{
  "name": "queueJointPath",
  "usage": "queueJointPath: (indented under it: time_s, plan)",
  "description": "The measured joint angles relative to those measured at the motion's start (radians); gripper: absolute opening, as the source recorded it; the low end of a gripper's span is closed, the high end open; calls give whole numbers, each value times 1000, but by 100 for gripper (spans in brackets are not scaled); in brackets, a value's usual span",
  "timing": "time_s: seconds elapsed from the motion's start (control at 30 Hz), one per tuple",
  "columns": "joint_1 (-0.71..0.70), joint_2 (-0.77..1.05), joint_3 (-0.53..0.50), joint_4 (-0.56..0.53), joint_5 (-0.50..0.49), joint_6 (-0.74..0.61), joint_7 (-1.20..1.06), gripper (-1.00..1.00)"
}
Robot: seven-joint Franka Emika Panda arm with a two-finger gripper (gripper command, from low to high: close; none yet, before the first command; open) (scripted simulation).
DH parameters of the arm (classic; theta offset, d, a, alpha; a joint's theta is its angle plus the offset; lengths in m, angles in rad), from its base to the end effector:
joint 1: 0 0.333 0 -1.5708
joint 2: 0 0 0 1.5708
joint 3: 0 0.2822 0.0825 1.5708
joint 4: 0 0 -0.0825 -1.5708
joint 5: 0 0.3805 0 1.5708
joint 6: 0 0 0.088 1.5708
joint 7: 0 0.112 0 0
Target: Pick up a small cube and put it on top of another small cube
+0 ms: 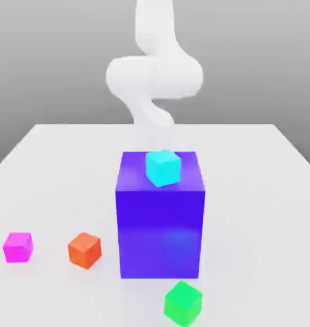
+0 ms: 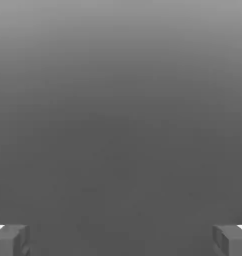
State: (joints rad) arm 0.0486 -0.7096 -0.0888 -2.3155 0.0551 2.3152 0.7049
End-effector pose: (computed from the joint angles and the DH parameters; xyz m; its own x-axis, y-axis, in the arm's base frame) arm 0.4018 -0.0241 0.6411 0.5643 -0.7115 0.4187 -0.5073 -0.6990 -0.5041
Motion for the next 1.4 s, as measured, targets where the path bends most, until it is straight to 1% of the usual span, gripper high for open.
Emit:
queueJointPath:
  time_s: [0.2, 0.37, 0.53, 0.7, 0.83, 0.93, 1.03, 1.13, 1.17, 1.2, 1.37, 1.4]
  plan:
    - [96, 221, -204, -38, 158, 38, -249, 0]
    - [145, 406, -341, -68, 305, 64, -466, 0]
    - [154, 591, -438, -97, 447, 90, -678, 0]
    - [88, 759, -470, -131, 550, 130, -863, 0]
    - [40, 861, -486, -164, 577, 189, -974, 0]
    - [7, 915, -512, -193, 563, 250, -1034, 0]
    - [-16, 949, -557, -226, 514, 323, -1071, 0]
    - [-17, 965, -628, -260, 433, 402, -1083, 0]
    - [-30, 982, -620, -260, 443, 423, -1101, 0]
    - [-47, 1007, -600, -255, 474, 440, -1128, 0]
    - [-215, 1143, -399, -207, 663, 527, -1278, 0]
    - [-235, 1159, -376, -201, 686, 537, -1296, -100]
